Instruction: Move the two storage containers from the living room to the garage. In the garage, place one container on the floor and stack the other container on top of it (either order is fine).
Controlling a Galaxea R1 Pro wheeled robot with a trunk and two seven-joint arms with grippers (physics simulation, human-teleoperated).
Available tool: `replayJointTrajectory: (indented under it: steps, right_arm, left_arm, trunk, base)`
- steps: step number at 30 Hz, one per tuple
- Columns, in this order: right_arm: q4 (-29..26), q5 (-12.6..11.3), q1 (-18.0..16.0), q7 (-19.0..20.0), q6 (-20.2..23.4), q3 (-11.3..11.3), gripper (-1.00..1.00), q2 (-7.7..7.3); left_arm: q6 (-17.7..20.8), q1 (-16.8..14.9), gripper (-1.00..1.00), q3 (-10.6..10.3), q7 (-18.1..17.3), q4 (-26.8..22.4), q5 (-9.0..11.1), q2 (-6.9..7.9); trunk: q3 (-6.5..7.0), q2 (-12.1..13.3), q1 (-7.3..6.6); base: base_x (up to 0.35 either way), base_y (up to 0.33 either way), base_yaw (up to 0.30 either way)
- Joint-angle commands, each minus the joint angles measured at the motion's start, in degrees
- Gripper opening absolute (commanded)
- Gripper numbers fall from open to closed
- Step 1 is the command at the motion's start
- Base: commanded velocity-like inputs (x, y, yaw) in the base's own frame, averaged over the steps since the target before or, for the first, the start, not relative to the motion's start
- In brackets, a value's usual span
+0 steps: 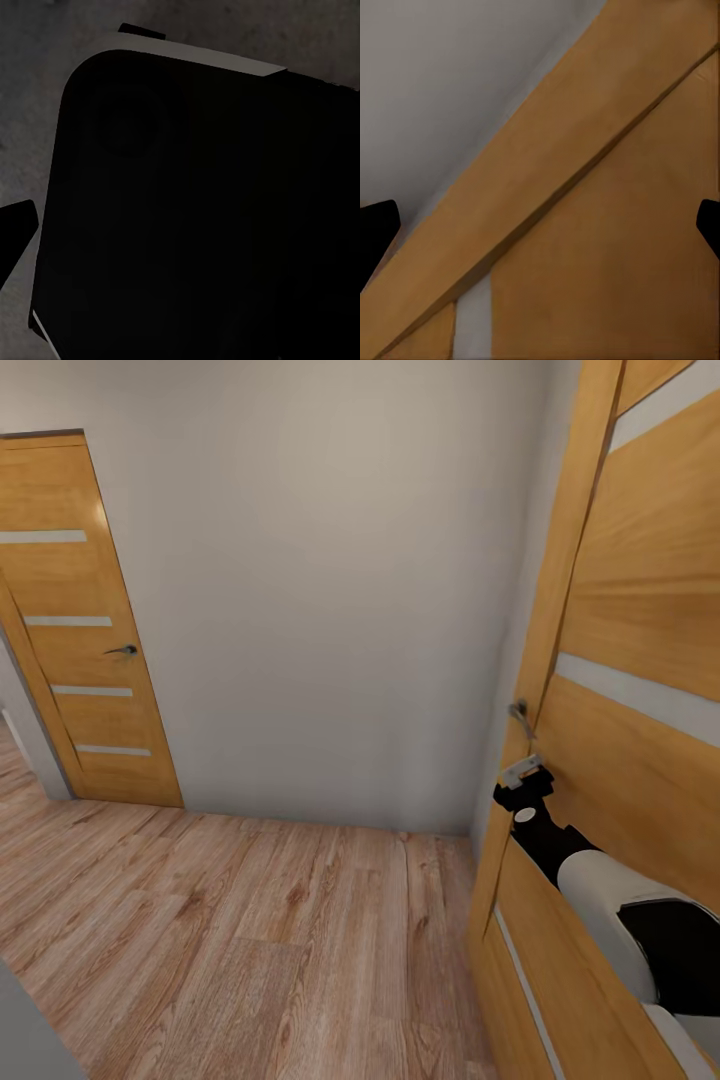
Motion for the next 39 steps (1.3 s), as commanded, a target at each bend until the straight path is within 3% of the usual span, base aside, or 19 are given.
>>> replayJointTrajectory:
  steps: [1,39]
  right_arm:
    - [0.1,-0.1,-0.1,-0.3,-0.1,-0.8,1.0,-0.21]
    - [0.3,-0.2,-0.1,0.1,-0.2,-2.1,1.0,-3.76]
  left_arm:
    - [-0.1,0.0,1.0,0.2,0.0,0.0,0.2,-0.02]
    - [-0.1,0.0,1.0,0.2,0.0,0.0,0.2,-0.02]
  trunk:
    - [-0.06,0.0,0.0]
    - [-0.06,0.0,0.0]
  base:
    - [0.0,0.0,0.0]
    - [0.0,0.0,0.0]
